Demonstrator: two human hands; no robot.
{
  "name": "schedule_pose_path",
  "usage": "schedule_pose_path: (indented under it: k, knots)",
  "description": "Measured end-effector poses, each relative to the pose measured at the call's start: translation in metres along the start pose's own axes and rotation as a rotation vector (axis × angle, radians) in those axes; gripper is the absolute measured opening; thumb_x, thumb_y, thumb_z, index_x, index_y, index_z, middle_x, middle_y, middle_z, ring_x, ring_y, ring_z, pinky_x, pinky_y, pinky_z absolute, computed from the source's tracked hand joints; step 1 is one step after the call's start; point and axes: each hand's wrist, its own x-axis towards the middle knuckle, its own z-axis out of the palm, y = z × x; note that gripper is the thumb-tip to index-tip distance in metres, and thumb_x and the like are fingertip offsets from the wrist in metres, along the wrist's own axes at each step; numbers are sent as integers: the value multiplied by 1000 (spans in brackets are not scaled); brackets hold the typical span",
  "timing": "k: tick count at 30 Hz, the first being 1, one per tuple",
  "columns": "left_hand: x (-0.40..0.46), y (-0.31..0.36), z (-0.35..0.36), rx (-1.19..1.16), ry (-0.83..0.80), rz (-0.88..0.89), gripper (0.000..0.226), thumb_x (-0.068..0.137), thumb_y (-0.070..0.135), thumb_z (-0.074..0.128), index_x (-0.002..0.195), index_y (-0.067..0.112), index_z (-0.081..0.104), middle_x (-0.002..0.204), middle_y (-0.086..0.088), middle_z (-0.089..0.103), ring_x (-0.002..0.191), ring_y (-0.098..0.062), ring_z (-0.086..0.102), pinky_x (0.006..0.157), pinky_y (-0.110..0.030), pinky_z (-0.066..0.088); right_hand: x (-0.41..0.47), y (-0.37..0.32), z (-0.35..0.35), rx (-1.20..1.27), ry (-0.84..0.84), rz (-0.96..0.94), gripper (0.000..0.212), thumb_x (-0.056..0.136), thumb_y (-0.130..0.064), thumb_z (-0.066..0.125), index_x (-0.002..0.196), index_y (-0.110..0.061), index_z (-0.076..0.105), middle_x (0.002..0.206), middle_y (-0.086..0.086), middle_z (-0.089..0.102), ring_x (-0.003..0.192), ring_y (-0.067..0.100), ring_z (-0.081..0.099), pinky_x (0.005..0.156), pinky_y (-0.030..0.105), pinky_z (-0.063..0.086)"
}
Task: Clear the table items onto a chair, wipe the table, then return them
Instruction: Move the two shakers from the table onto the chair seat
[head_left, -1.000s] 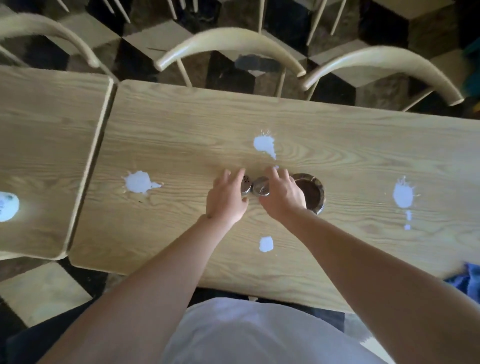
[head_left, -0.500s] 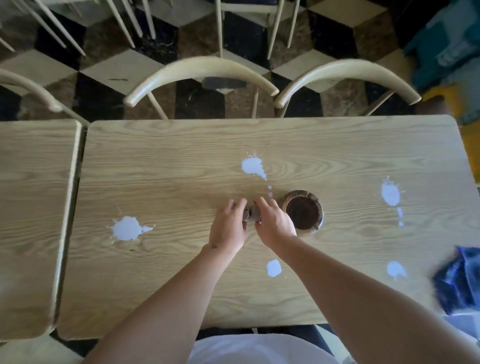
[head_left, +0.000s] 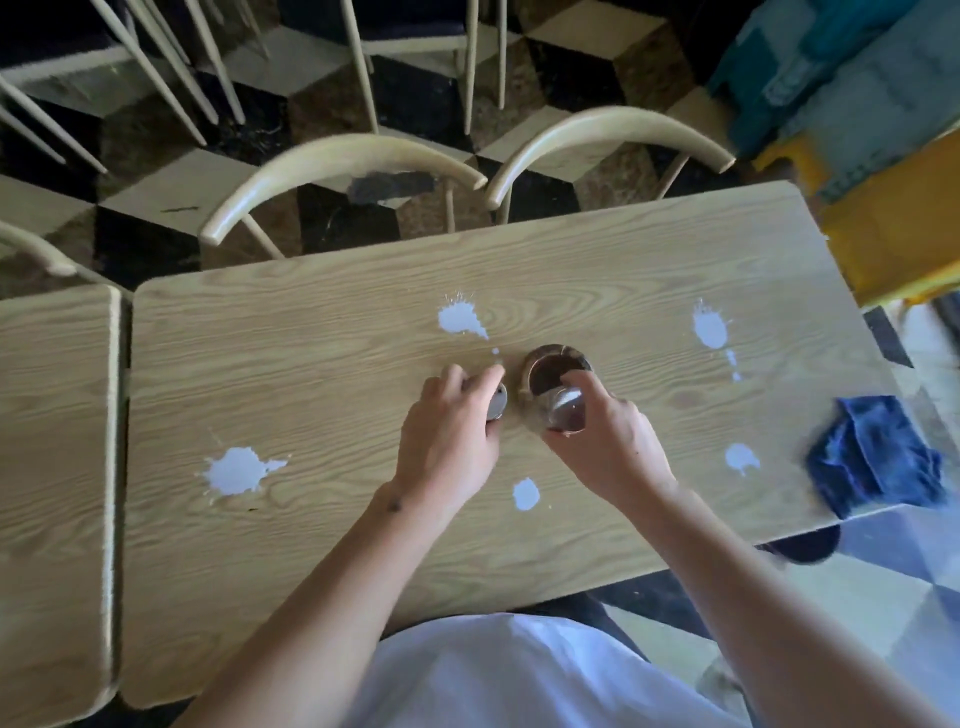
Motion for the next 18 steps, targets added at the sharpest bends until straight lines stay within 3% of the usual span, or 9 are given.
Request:
schedule_pose_path:
  k: [4,9,13,18]
  knots:
    - [-13,54,15,-89,44,128,68,86,30,69,145,23,35,113,-4,57,104,-27,55,75,-37,50,-51,38,-25,67,101,105,48,77,-43,70,117,-36,44,95,-12,69,89,24,66,74,36,54]
    - [-41,127,46,-174,34,312,64,82,34,75,132,13,40,112,-8,62,102,-28,61,78,-37,53,-119,96,-52,103,231,237,52,81,-43,67,125,-33,41,103,-9,67,93,23,65,74,35,52]
    - [-71,187,70,-188,-58,440,71,81,32,75,136,20,32,117,-8,61,106,-30,58,83,-43,53,-181,142,-70,121,365,342,55,82,-41,68,128,-30,39,106,-10,67,93,24,67,72,34,52]
    - [-114,256,96,-105,-203,609,74,82,35,73,139,29,26,116,-6,60,103,-30,58,75,-42,52,-263,195,-81,154,492,544,55,82,-39,69,126,-31,37,110,-9,68,94,26,68,69,33,51]
